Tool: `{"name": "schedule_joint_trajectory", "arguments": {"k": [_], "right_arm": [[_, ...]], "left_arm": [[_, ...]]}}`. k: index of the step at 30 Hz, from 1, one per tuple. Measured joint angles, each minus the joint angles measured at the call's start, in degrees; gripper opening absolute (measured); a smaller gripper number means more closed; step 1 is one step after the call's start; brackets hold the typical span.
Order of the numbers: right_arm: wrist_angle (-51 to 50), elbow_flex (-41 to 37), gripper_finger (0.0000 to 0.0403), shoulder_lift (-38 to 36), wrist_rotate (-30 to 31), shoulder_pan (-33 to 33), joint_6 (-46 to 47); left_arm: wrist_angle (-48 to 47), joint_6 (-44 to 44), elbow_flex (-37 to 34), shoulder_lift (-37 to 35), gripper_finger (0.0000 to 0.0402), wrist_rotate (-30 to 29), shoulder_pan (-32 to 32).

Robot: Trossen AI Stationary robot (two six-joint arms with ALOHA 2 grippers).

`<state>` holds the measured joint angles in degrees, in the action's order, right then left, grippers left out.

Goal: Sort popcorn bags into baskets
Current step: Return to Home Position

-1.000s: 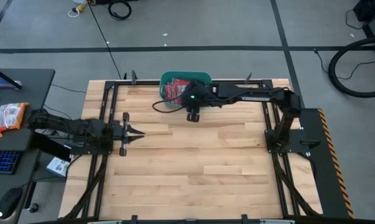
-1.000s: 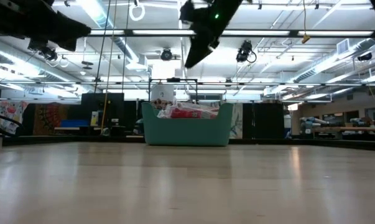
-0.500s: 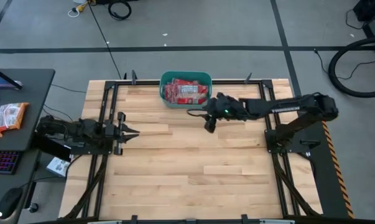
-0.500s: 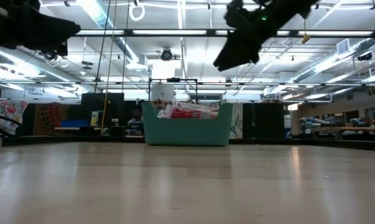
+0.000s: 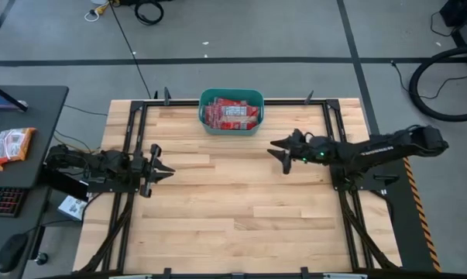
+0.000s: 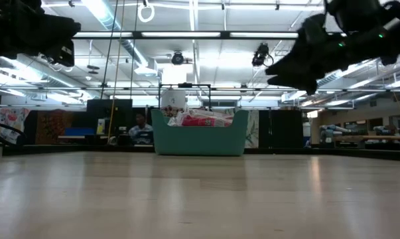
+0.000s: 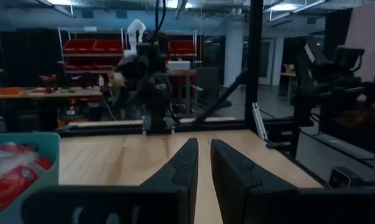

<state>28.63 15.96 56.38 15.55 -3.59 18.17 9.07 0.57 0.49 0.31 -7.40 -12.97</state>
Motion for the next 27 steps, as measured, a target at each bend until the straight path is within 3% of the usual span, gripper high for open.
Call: {"name": "schedule_joint_trajectory", "arguments": {"k": [12,18,27], "right_arm": [[2.57,-15.6,0.0187,-21.44,4.4,-1.1,1.82],[-8.37,-15.34,0.0187,-31.79,5.89,-1.4,1.45],[-15.87,-15.35,0.0187,-43.19,9.3,-1.4,-3.19]], "left_arm": [[-0.35,-1.44,-0.02,0.05,0.0048,0.17,0.0],[-0.34,-1.43,-0.04,0.05,0.0048,0.18,0.0],[-0.34,-1.43,-0.04,0.05,0.0048,0.17,0.0]]}}
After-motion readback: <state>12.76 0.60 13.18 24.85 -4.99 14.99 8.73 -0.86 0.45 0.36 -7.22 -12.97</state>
